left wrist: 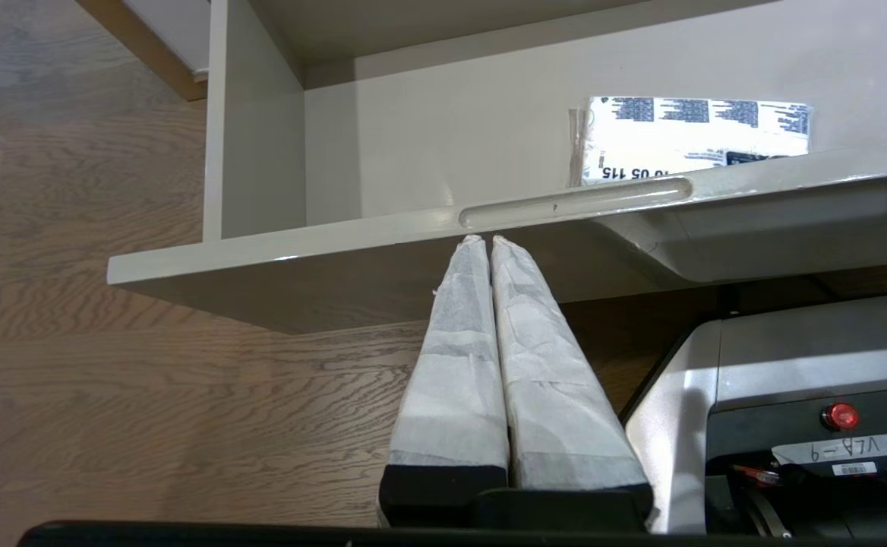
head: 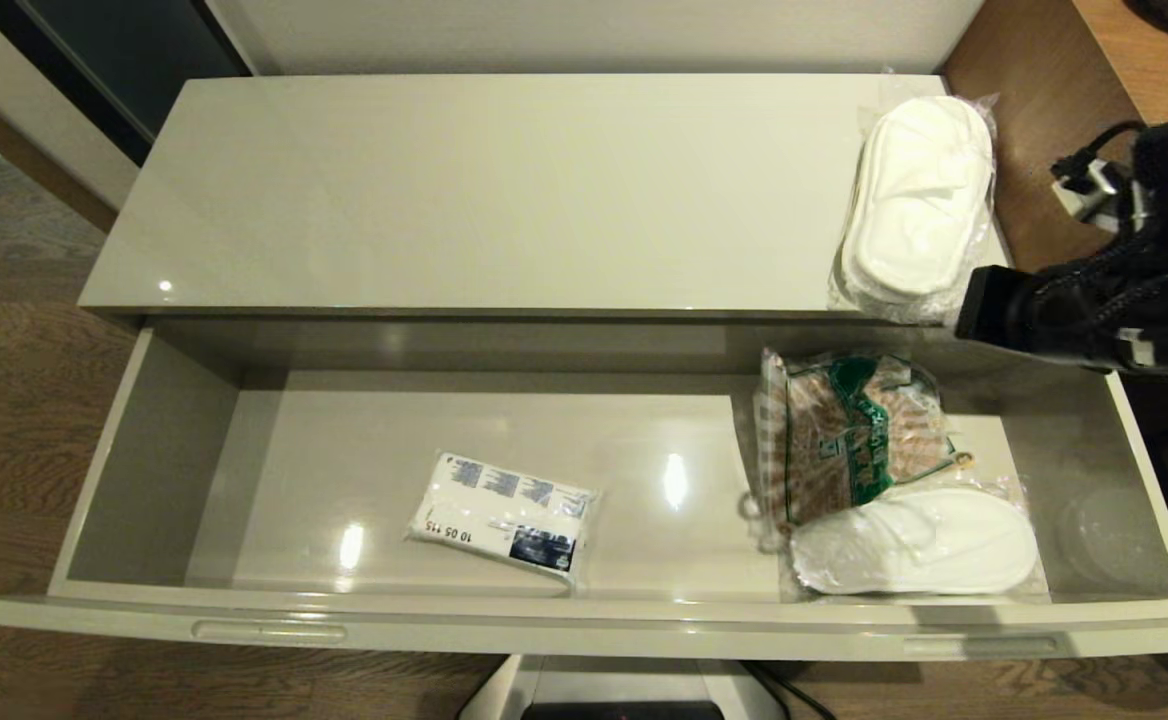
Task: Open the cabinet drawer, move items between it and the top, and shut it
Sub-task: Take out the tissue from the drawer
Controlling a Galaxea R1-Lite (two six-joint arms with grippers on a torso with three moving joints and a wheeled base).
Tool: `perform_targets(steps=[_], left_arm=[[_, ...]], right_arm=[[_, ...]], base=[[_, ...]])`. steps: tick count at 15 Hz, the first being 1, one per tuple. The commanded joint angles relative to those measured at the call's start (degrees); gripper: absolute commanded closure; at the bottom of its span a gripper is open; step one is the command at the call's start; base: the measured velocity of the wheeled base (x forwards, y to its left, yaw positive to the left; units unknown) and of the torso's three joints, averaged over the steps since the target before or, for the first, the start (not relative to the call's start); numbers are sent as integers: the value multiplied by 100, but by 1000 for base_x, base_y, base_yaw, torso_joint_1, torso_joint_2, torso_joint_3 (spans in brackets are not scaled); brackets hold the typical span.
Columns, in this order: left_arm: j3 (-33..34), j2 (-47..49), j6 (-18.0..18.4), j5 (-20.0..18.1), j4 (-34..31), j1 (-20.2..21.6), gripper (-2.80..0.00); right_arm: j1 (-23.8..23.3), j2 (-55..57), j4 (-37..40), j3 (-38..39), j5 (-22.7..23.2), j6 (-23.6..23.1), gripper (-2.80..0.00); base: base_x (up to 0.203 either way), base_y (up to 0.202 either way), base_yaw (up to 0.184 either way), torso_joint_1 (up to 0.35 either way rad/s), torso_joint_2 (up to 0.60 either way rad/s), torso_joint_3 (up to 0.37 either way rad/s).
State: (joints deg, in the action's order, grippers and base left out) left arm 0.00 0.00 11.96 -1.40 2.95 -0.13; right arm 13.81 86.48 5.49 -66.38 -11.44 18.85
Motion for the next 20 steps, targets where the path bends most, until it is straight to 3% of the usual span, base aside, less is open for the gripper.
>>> perform_targets(steps=[1,4,9,14,16,20], left_arm=[[0,9,8,0,4,-4,0],[0,9,8,0,4,-4,0],[0,9,8,0,4,-4,0],[0,9,8,0,4,-4,0],[0,9,8,0,4,-4,0],[0,9,8,0,4,-4,0]], right_arm=[[72,-1120,712,154,95,-10,0],[95,-2125,1637,480,169,-170,0],[269,-3850,4210,386,390,-85,0],[274,-4725,6560,-842,864,390,0],[265,-5026,6894,-830,993,429,0],[-149,-5641,7008,238,1141,385,0]], base=[[0,0,0,0,0,0],[0,0,0,0,0,0],[0,0,0,0,0,0],[0,0,0,0,0,0],[0,0,0,0,0,0],[0,0,0,0,0,0]])
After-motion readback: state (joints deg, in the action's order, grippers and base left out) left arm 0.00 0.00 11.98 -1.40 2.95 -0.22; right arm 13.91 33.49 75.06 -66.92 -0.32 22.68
